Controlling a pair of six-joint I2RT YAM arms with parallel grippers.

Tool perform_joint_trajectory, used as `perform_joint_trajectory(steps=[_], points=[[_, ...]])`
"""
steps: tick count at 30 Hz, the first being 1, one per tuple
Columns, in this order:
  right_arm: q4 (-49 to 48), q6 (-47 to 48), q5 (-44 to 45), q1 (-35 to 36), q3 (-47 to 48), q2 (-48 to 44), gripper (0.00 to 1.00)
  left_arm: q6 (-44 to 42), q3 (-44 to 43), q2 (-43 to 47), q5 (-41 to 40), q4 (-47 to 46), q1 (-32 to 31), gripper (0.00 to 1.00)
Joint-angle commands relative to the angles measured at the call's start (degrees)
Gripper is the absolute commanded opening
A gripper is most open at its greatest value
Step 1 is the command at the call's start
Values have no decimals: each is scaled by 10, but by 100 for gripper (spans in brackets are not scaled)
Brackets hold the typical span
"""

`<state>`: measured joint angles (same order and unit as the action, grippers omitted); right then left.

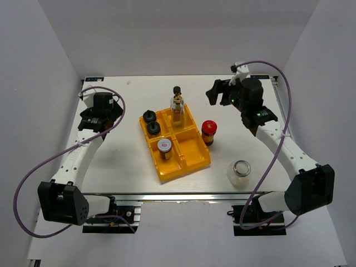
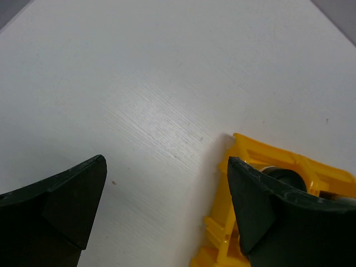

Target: Organize the condiment bottles

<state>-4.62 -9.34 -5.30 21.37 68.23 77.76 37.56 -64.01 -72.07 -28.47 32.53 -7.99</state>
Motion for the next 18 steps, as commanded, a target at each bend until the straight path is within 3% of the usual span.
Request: perform_joint_trajectory(steps=[1, 18], points=[[122, -24, 76, 13, -20, 2, 89, 6, 20, 21, 4, 1, 3, 98], [158, -28, 187, 100, -65, 101, 89, 9, 69, 62, -1, 0, 3, 98]])
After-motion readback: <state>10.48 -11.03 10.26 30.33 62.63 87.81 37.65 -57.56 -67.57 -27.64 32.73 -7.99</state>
